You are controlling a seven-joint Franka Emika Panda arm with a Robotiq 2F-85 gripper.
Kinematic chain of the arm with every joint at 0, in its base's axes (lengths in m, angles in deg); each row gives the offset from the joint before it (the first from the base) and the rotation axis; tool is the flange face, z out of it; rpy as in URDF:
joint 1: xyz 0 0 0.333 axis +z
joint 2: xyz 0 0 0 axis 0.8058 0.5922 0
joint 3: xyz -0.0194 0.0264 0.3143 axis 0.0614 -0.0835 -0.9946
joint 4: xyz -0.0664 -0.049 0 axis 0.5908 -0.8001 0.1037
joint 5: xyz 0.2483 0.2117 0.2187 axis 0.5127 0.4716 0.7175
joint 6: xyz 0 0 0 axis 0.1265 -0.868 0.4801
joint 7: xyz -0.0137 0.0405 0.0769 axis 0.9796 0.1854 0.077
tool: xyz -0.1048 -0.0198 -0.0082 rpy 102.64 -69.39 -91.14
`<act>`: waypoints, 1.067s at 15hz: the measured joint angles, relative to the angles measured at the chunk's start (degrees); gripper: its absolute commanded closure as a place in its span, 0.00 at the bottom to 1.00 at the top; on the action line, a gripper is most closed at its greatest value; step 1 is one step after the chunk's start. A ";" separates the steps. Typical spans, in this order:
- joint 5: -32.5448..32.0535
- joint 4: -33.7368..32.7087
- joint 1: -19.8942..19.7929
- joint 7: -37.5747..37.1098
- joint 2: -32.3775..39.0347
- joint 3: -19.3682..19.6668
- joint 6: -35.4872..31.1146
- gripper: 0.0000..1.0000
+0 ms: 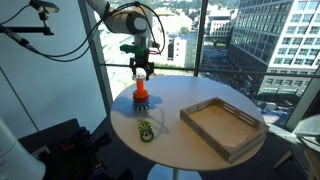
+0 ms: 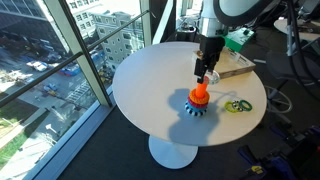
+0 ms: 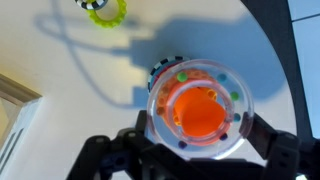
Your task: Put the clear ring around the orange rod
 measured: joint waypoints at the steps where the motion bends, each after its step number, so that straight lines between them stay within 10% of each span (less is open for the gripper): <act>1: -0.08 0.00 0.10 0.00 0.00 -0.01 -0.18 0.31; 16: -1.38 0.00 0.40 -0.02 1.00 -0.01 -3.08 0.31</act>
